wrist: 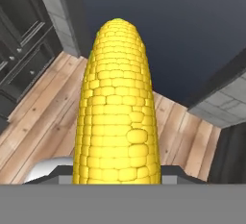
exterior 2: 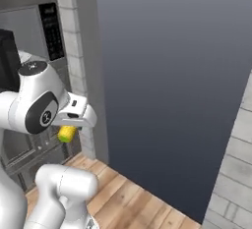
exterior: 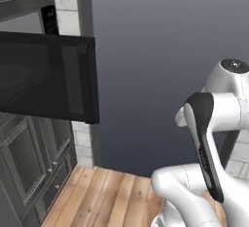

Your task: Pick the corn from the counter and place it in the microwave.

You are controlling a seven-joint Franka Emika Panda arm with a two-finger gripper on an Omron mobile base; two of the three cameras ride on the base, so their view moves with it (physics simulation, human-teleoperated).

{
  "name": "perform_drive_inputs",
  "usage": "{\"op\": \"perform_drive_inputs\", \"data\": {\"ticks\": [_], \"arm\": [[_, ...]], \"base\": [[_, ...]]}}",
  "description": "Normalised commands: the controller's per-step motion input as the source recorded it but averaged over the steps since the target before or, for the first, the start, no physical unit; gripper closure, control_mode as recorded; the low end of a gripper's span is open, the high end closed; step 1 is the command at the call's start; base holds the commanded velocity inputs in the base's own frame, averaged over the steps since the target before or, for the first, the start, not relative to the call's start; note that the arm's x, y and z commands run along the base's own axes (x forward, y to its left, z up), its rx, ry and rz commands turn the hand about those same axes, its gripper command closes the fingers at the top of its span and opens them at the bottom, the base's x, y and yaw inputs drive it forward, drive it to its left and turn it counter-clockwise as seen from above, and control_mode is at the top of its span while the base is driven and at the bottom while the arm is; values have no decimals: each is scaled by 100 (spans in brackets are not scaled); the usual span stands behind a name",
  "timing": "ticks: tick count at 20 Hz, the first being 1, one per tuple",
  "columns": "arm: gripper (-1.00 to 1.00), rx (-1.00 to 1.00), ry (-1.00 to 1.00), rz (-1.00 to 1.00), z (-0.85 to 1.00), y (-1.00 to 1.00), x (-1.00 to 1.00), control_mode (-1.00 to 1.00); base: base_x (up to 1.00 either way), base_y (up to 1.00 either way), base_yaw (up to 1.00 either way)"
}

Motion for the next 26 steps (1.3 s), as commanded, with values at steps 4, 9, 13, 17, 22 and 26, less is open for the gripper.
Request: {"op": "perform_drive_inputs", "data": {"ticks": [4, 9, 13, 17, 22, 26], "arm": [[100, 0, 0, 0, 0, 0, 0, 100], [100, 0, 0, 0, 0, 0, 0, 100], [100, 0, 0, 0, 0, 0, 0, 100], [100, 0, 0, 0, 0, 0, 0, 100], [100, 0, 0, 0, 0, 0, 0, 100], [100, 0, 0, 0, 0, 0, 0, 100]], "base": [[99, 0, 58], [85, -2, 70], [73, -7, 75], [72, -6, 76], [68, -23, 69], [48, -51, 54]]}}
